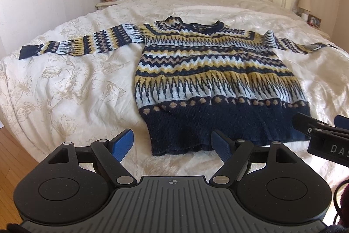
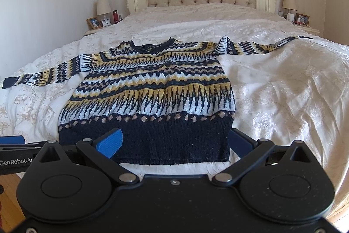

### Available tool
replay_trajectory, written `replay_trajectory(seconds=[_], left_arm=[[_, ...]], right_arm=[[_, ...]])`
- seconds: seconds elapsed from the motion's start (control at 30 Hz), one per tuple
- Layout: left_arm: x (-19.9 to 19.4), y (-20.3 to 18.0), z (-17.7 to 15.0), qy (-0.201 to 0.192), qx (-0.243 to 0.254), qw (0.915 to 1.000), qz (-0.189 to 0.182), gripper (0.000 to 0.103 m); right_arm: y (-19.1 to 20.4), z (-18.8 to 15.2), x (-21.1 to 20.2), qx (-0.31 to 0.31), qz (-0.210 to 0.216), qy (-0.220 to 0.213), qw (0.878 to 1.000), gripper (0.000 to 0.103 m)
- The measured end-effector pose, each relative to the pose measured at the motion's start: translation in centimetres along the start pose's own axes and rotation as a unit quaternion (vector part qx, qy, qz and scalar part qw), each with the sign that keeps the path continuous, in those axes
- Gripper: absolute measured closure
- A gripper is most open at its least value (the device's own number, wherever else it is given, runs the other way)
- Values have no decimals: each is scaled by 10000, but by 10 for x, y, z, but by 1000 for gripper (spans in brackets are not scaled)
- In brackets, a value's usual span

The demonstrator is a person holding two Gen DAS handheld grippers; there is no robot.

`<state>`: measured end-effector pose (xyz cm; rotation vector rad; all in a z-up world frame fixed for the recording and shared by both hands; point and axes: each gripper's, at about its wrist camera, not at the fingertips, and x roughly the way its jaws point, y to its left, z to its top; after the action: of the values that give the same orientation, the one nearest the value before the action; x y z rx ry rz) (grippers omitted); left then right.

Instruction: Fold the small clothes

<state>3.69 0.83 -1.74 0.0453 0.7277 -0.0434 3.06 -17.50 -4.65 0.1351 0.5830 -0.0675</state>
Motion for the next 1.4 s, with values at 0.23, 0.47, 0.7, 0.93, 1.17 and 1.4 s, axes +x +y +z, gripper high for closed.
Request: replay_trajectory(seconds=[0.23, 0.47, 0.7, 0.93, 1.17, 1.4], left_arm=[[34, 2, 32, -20, 108, 9996, -263, 26], [107, -5, 89, 116, 311, 9967, -741, 26], [166, -16, 133, 639, 561, 9930, -818, 26], [155, 0, 170, 1050, 532, 9917, -510, 26], [112, 3, 223, 1327, 539, 9895, -208, 26], [96, -17, 254, 1438, 771, 9861, -312, 26]], right_arm=[[-12, 21, 30, 100, 125, 65, 9999, 1], [-20, 61, 91, 220, 241, 89, 9994, 1], [-22, 108, 148, 339, 58, 218, 9992, 1], [-30, 159, 143, 430, -56, 487, 9979, 7], [-52, 225, 115, 869, -409, 653, 9932, 7], [-115, 258, 102, 1645, -800, 683, 9808, 7]])
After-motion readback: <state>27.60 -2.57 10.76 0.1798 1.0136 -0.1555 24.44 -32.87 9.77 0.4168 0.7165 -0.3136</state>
